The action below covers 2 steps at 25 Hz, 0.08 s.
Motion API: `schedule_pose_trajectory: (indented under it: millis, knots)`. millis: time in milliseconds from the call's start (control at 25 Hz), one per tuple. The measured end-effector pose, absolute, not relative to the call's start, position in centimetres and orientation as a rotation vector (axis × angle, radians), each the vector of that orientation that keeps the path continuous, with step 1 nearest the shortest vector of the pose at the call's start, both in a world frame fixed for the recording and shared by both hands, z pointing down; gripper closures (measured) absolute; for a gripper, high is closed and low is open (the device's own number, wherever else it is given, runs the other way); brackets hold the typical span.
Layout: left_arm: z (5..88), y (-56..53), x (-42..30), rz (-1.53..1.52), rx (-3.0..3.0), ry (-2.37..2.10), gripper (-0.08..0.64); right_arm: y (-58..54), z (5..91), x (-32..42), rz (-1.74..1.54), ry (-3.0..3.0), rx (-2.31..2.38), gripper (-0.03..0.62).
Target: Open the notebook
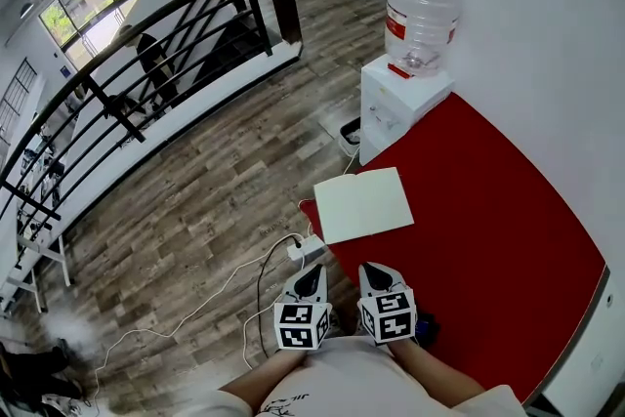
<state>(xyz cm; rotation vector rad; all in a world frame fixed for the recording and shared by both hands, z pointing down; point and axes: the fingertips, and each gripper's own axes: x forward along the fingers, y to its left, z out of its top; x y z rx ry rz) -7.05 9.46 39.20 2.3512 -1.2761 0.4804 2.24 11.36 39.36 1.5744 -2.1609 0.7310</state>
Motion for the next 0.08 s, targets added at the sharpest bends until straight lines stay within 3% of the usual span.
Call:
schedule_pose_trajectory:
  millis: [80]
  knots:
    - [39.38,9.52,-6.76,0.479,2.354,-1.269,0.554,11.38,39.42,2.41,0.725,-2.158,1.576,0.588]
